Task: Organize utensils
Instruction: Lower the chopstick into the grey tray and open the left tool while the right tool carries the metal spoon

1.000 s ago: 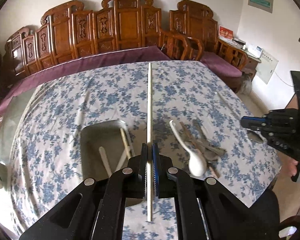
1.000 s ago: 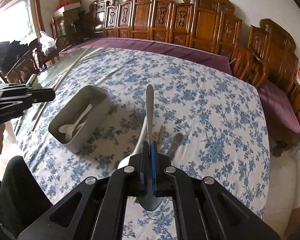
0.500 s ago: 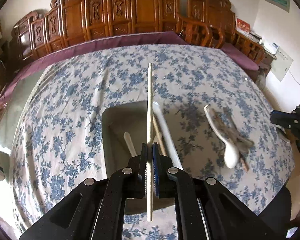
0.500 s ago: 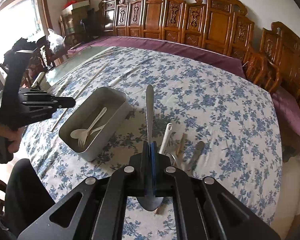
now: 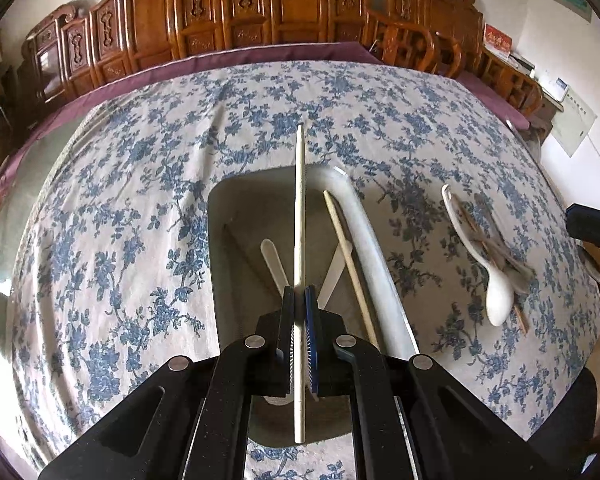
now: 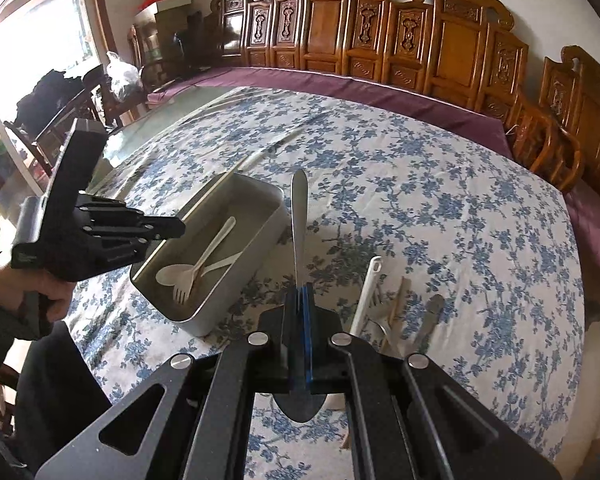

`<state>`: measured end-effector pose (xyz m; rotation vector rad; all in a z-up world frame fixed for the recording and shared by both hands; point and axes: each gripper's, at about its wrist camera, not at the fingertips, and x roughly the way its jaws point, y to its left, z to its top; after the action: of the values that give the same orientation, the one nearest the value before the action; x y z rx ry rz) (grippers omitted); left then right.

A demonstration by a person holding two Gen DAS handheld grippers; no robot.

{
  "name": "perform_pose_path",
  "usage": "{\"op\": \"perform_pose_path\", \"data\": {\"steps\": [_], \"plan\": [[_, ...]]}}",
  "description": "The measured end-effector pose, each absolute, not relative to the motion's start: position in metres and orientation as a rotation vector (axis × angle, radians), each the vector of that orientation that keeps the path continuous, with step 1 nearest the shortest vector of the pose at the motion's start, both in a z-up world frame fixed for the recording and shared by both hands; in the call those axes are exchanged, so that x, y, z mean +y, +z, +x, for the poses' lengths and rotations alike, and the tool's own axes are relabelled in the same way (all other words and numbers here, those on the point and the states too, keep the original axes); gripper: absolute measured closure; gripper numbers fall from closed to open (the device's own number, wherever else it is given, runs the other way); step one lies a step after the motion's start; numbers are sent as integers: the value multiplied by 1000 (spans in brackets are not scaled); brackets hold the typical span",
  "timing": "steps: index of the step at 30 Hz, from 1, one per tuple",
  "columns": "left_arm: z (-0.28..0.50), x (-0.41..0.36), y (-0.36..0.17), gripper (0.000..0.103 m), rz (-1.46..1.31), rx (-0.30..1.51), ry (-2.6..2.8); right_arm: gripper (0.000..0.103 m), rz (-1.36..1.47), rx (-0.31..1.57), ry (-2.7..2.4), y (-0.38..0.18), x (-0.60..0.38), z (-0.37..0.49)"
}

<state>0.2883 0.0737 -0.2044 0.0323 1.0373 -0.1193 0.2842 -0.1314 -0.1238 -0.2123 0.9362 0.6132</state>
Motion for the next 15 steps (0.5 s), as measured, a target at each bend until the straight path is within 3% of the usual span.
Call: {"op": "perform_pose_path", "data": {"steps": [15], "plan": [[287,85,-212,98,9,1052,-103,99,-225,962,642,-138,-104,283]]}}
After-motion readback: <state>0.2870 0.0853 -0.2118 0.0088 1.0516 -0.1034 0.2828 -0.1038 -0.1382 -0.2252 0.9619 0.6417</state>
